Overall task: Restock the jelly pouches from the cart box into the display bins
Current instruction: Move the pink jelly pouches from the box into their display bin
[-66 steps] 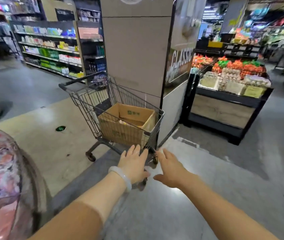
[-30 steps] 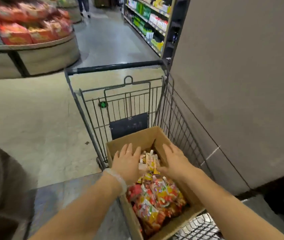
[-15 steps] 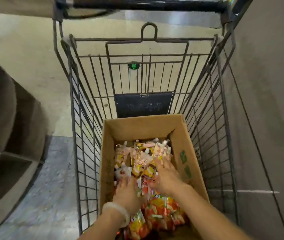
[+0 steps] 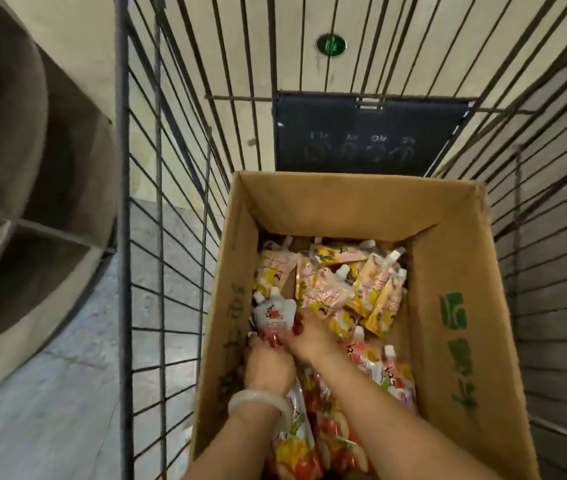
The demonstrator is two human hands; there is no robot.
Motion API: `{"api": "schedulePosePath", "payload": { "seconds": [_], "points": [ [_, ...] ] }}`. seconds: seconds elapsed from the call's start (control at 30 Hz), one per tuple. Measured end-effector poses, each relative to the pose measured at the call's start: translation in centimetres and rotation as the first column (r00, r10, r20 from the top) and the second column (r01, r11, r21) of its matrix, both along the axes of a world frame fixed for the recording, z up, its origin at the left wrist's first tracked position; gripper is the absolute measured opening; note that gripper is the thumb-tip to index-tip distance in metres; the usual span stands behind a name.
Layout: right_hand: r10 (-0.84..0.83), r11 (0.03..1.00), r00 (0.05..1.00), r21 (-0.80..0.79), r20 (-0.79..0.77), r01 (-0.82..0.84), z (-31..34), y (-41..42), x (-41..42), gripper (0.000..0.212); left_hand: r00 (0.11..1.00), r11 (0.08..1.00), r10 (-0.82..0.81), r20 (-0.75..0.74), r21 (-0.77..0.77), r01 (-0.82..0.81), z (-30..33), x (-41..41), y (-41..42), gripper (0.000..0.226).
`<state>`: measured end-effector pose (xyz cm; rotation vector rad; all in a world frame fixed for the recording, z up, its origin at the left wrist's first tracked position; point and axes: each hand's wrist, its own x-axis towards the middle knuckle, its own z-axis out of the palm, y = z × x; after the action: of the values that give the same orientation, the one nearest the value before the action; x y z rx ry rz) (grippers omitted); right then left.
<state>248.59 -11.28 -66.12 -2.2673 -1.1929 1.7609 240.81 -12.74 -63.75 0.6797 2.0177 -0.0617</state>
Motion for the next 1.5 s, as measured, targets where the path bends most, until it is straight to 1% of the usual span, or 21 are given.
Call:
{"api": "schedulePosePath", "payload": {
  "seconds": [0.07,0.2,0.27,0.37,0.43,0.47,0.5,0.57,0.67,0.73,0.8,0.83,0.87,0.9,1.0,1.07,1.13,1.23,1.33,1.4,1.5],
  "points": [
    [-0.07,0.997,0.997,-0.016,-0.023,0.07,-1.0,0.0,0.1,0.047,1.0,1.0,0.027,-0.002,-0.017,-0.027,-0.9,0.0,0.1,0.037],
    [-0.186,0.979,0.973,-0.113,-0.134,0.172,-0.5,-0.2,1.1,0.05,0.951,0.976,0.216,0.223,-0.074,-0.205,-1.3,0.7,-0.4,0.032],
    [-0.226,0.968,0.961,-0.148,-0.16,0.203,0.2,-0.6,1.7,0.045,0.928,0.967,0.254,0.271,-0.059,-0.247,-0.8,0.9,-0.9,0.027],
    [-0.325,0.936,0.918,-0.218,-0.227,0.278,1.3,-1.4,2.9,0.033,0.932,0.955,0.298,0.208,-0.071,-0.289,0.4,1.0,-2.0,0.032],
    [-0.429,0.89,0.852,-0.304,-0.299,0.341,2.1,-1.8,3.7,0.03,0.855,0.906,0.415,0.311,-0.05,-0.421,1.5,1.1,-3.0,0.031],
    [-0.455,0.875,0.836,-0.329,-0.305,0.356,2.2,-2.0,4.1,0.035,0.819,0.883,0.45,0.355,-0.042,-0.467,2.0,1.0,-3.4,0.032],
    [-0.458,0.874,0.833,-0.33,-0.31,0.357,2.3,-2.1,4.5,0.04,0.811,0.88,0.45,0.373,-0.032,-0.474,2.3,0.9,-3.9,0.038],
    [-0.384,0.913,0.885,-0.25,-0.263,0.322,1.8,-1.9,4.9,0.04,0.816,0.88,0.456,0.355,-0.042,-0.473,3.0,0.6,-5.0,0.044],
    [-0.228,0.967,0.967,-0.14,-0.114,0.212,1.0,-1.1,4.3,0.034,0.806,0.844,0.536,0.253,-0.197,-0.499,4.0,-0.2,-7.3,0.034],
    [-0.136,0.979,0.989,-0.164,-0.062,0.125,0.4,-0.5,2.9,0.042,0.78,0.815,0.568,0.26,-0.308,-0.491,4.5,-0.9,-8.9,0.027],
    [-0.1,0.981,0.994,-0.162,0.034,0.104,-0.4,-0.1,1.3,0.059,0.765,0.812,0.564,0.311,-0.38,-0.443,4.7,-1.7,-9.7,0.026],
    [-0.104,0.978,0.991,-0.173,0.079,0.117,-0.9,0.0,0.5,0.07,0.761,0.804,0.576,0.299,-0.375,-0.462,4.6,-2.0,-9.7,0.024],
    [-0.13,0.971,0.987,-0.188,0.098,0.147,-1.3,0.0,-0.1,0.072,0.756,0.793,0.595,0.274,-0.354,-0.495,4.4,-2.2,-9.4,0.018],
    [-0.145,0.968,0.984,-0.19,0.103,0.163,-1.4,0.1,-0.7,0.067,0.74,0.774,0.624,0.25,-0.323,-0.544,4.0,-2.4,-9.2,0.016],
    [-0.105,0.971,0.985,-0.198,0.134,0.131,-1.8,0.0,-1.6,0.052,0.651,0.719,0.694,0.307,-0.245,-0.651,3.1,-2.5,-8.0,0.04],
    [-0.102,0.967,0.987,-0.221,0.126,0.129,-2.0,-0.1,-1.6,0.048,0.649,0.725,0.685,0.33,-0.226,-0.651,3.1,-2.4,-7.3,0.036],
    [-0.169,0.954,0.984,-0.243,0.055,0.178,-2.1,0.1,-1.0,0.041,0.632,0.722,0.685,0.363,-0.215,-0.658,2.9,-2.5,-7.0,0.031],
    [-0.359,0.896,0.928,-0.317,-0.098,0.312,-1.3,-0.2,1.1,0.034,0.636,0.729,0.675,0.375,-0.205,-0.653,2.9,-2.4,-6.8,0.021],
    [-0.481,0.838,0.849,-0.398,-0.219,0.373,-0.1,-1.2,3.8,0.016,0.617,0.716,0.685,0.387,-0.204,-0.667,3.1,-2.3,-6.7,0.018],
    [-0.564,0.8,0.765,-0.436,-0.311,0.413,0.9,-2.2,5.3,0.021,0.618,0.724,0.674,0.403,-0.194,-0.662,3.3,-2.2,-6.5,0.023],
    [-0.673,0.738,0.589,-0.46,-0.447,0.494,2.5,-3.4,6.8,0.035,0.628,0.743,0.643,0.438,-0.155,-0.652,3.8,-1.9,-5.9,0.031]
  ]
}}
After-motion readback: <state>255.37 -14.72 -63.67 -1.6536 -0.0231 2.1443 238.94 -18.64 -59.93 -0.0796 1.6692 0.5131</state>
